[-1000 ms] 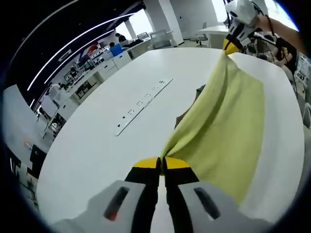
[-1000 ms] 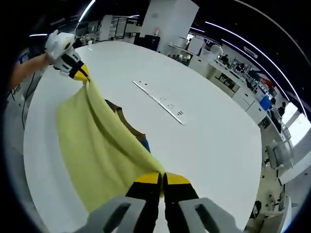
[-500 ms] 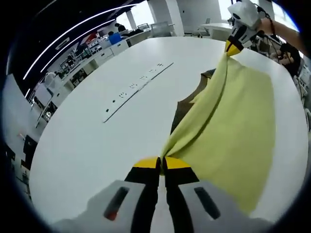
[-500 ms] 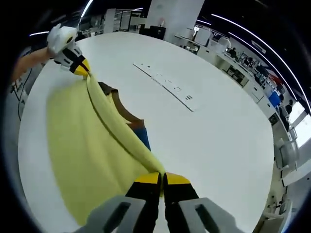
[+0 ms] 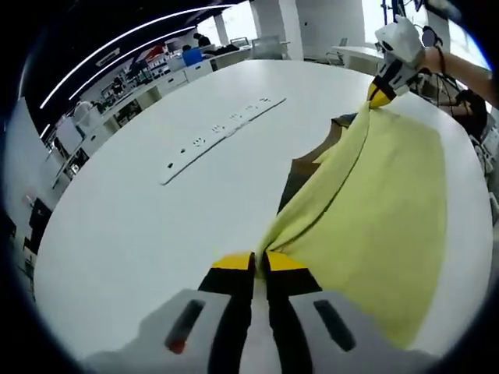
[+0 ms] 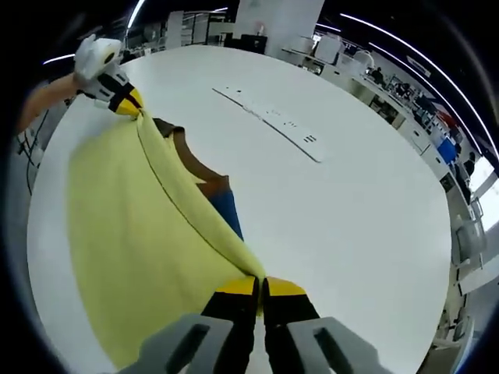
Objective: Fold the garment on the visible template until the final outline fits inside the template.
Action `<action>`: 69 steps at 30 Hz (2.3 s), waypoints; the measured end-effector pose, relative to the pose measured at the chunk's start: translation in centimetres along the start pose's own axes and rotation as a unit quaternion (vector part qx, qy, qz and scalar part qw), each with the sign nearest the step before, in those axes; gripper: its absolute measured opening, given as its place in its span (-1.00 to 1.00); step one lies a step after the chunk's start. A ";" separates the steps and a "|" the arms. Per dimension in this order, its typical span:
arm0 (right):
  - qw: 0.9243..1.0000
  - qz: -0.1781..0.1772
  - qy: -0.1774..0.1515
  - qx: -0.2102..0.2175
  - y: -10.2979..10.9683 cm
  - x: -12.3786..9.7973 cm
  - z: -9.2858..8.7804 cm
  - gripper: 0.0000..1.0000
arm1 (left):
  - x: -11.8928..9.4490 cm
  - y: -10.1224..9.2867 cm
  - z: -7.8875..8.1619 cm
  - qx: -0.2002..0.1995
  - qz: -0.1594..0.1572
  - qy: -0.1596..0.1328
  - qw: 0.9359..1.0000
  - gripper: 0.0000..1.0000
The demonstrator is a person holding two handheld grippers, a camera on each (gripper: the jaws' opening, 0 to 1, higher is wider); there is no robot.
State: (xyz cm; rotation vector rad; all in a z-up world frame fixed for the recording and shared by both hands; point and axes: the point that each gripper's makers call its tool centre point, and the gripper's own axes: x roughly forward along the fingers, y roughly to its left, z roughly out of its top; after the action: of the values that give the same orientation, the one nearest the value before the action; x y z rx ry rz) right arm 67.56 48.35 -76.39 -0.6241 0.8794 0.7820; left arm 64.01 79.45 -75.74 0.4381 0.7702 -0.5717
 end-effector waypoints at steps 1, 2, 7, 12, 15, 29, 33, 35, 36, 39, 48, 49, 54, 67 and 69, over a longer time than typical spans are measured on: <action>1.000 0.002 -0.001 0.002 0.0 0.0 0.0 -1.00 | 0.0 0.0 0.0 0.000 0.000 0.000 1.000 -0.89; 1.000 0.002 -0.001 0.005 0.0 0.1 0.0 -1.00 | 0.0 0.0 -0.1 0.001 0.001 0.001 1.000 -0.86; 1.000 -0.002 -0.006 0.025 -0.1 -0.1 -0.1 -0.95 | -0.6 0.1 -0.7 0.009 0.005 0.013 1.000 -0.70; 1.000 -0.008 -0.011 0.022 -0.1 -0.9 -0.1 -0.69 | -1.5 0.2 -0.2 -0.018 -0.009 -0.015 1.000 -0.66; 0.999 -0.007 -0.021 0.025 0.0 -0.9 0.0 -0.47 | -1.8 0.1 -0.2 -0.013 -0.012 -0.018 1.000 -0.59; 0.996 -0.039 -0.046 0.064 -0.8 -0.2 -0.2 -0.43 | -0.1 0.0 -0.2 0.008 0.019 -0.032 0.999 -0.48; 0.995 -0.049 -0.049 0.069 -1.2 -0.1 -0.2 -0.44 | 0.4 0.6 0.2 0.000 0.032 -0.043 0.999 -0.52; 0.994 -0.056 -0.053 0.072 -1.5 -0.1 -0.1 -0.45 | 0.6 1.0 0.3 -0.001 0.044 -0.044 0.998 -0.52; 0.994 -0.060 -0.054 0.074 -1.7 -0.1 -0.1 -0.46 | 0.5 1.3 0.4 0.002 0.051 -0.045 0.998 -0.52; 0.992 -0.074 -0.061 0.084 -2.4 -0.1 0.1 -0.47 | 0.5 1.9 0.8 -0.001 0.066 -0.051 0.997 -0.52; 0.982 -0.099 -0.079 0.138 -3.7 -0.2 0.2 -0.50 | -0.2 4.0 1.6 -0.025 0.109 -0.069 0.991 -0.60; 0.982 -0.100 -0.079 0.137 -3.7 -0.2 0.2 -0.50 | -0.3 4.0 1.6 -0.029 0.111 -0.069 0.991 -0.60; 0.980 -0.082 -0.087 0.161 -3.1 -0.3 0.3 -0.43 | -0.8 3.9 1.1 -0.050 0.107 -0.069 0.991 -0.49; 0.974 -0.026 -0.103 0.202 -0.6 -2.4 0.5 0.10 | -3.8 2.3 0.3 -0.112 0.063 -0.098 0.987 0.02; 0.974 -0.015 -0.103 0.200 0.2 -2.8 0.4 0.17 | -4.4 1.8 0.0 -0.111 0.057 -0.100 0.987 0.06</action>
State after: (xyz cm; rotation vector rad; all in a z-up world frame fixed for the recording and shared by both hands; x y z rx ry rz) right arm 66.48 47.79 -73.82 -0.1951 0.8040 0.6059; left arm 62.55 82.26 -72.13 0.2140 0.6045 -0.4103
